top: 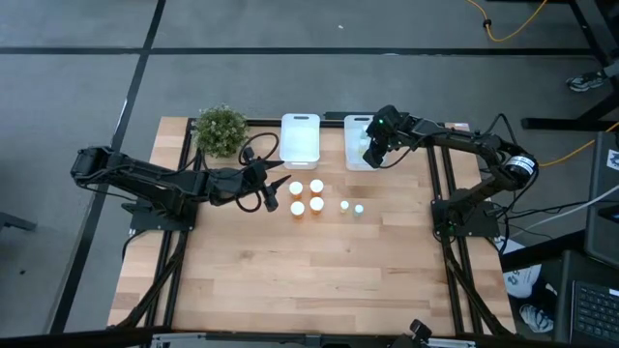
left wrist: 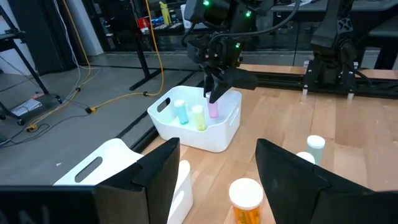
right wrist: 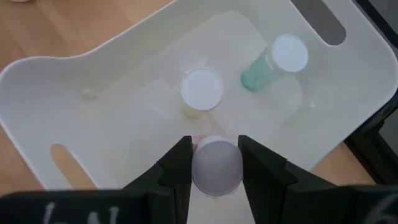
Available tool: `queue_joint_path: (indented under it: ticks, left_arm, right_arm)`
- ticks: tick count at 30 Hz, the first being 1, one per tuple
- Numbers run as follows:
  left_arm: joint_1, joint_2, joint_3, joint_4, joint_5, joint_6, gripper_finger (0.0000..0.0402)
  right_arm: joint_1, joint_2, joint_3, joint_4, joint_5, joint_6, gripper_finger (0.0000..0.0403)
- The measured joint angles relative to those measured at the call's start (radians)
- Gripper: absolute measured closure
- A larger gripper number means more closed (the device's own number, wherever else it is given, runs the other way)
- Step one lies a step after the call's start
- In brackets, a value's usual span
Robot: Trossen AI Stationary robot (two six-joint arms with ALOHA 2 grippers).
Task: Pick and place medicine bottles into bin by pill shape (circle, oval)
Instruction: Put the pink pill bottle into the right white bin
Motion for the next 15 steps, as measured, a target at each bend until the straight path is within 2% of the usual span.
queue_joint_path:
  ticks: [15]
  left_arm:
    - [0.0, 0.0, 0.0, 0.0, 0.0, 0.0, 0.0198]
  right_arm:
    - [0.0, 0.0, 0.0, 0.008, 0.001, 0.006, 0.0245]
